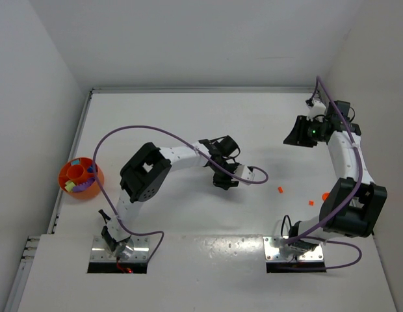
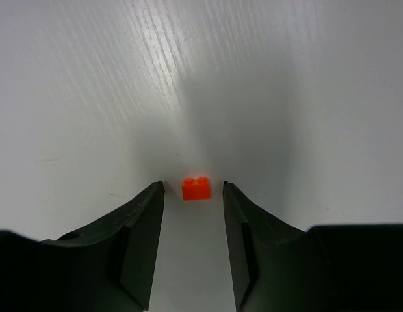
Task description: Sort the legos into containers by color
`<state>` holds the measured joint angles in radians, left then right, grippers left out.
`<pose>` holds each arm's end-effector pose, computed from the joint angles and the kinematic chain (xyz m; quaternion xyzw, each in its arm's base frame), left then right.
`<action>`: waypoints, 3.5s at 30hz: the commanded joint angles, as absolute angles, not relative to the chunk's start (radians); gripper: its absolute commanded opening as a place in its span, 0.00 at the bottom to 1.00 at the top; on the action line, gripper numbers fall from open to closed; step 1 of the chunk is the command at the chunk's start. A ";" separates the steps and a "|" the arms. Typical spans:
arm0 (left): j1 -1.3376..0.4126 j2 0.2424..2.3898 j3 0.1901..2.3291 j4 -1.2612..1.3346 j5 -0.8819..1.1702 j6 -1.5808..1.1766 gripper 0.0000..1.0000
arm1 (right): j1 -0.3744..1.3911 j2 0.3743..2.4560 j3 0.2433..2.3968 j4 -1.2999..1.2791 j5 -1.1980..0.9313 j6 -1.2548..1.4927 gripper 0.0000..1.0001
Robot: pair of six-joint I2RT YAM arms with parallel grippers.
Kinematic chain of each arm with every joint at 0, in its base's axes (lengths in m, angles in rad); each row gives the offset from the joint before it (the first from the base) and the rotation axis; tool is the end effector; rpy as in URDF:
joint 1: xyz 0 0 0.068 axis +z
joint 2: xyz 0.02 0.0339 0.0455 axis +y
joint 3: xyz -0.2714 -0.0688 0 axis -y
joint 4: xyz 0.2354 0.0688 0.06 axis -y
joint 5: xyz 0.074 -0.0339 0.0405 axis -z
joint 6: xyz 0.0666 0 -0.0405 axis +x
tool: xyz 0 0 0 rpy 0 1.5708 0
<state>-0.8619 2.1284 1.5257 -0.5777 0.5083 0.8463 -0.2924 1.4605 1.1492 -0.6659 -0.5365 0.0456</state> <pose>0.2630 -0.3565 0.1375 0.7479 0.5870 -0.2481 0.1858 0.3028 -0.0556 0.2595 0.0787 0.9220 0.2168 0.3111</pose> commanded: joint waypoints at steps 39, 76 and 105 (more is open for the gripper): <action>-0.068 1.457 1.439 -0.857 0.189 0.253 0.08 | -0.104 1.859 1.578 -0.667 -0.646 0.018 0.46; 0.621 1.393 1.197 -0.907 0.064 0.219 0.00 | 0.086 2.042 1.721 -0.808 -0.555 -0.117 0.46; 0.506 1.394 1.453 -0.853 0.201 0.187 0.67 | 0.044 1.861 1.482 -0.914 -0.426 -0.325 0.36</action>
